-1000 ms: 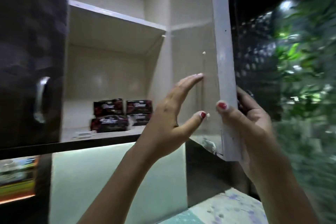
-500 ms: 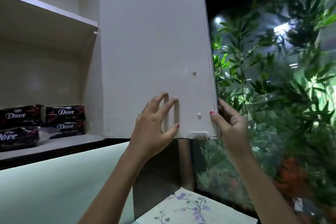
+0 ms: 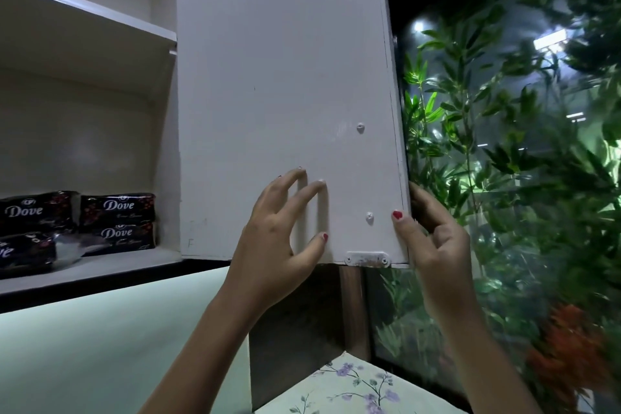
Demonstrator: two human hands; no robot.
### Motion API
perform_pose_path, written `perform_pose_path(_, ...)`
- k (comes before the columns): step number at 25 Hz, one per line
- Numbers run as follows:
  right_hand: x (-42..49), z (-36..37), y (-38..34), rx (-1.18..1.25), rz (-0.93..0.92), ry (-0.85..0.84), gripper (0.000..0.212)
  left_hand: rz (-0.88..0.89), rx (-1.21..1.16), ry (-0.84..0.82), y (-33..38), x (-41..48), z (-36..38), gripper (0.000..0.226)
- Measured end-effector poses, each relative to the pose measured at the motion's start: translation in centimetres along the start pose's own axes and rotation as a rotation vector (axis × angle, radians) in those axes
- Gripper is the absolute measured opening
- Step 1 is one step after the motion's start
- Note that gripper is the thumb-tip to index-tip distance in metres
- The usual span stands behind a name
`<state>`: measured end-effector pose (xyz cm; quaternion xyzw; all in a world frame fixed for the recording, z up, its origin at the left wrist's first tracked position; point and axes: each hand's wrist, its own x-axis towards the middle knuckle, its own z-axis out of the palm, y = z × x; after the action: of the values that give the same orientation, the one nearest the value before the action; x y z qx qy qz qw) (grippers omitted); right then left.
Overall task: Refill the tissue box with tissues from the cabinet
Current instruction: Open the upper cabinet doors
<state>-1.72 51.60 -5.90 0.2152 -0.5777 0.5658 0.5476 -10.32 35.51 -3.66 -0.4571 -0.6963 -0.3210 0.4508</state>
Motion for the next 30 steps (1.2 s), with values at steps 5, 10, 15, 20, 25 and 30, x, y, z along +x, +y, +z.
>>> perform_pose_path(5,-0.7,0.7,-0.9,0.028,0.012,0.025,0.04,-0.014,-0.084,-0.016,0.3,-0.4,-1.3,0.057)
perform_pose_path(10,-3.3,4.5,-3.4,-0.513,-0.398,0.385,0.037,0.032,-0.057,-0.024,0.8,-1.5,-4.3,0.06)
perform_pose_path(15,-6.5,12.0,-4.3,-0.541,-0.53,0.144,0.023,0.041,-0.084,0.192,-0.2,-4.4,-11.2,0.054)
perform_pose_path(20,-9.8,22.7,-4.8,-0.13,-0.152,-0.017,0.026,-0.051,0.108,0.285,-5.1,-9.7,-21.7,0.054)
perform_pose_path(25,-12.7,35.2,-6.1,0.163,0.113,-0.268,0.032,-0.251,0.22,0.237,-8.9,-15.3,-33.2,0.057)
perform_pose_path(30,-12.5,46.6,-5.5,0.107,0.362,-0.545,0.059,-0.348,0.344,0.166,-10.2,-19.1,-40.3,0.059)
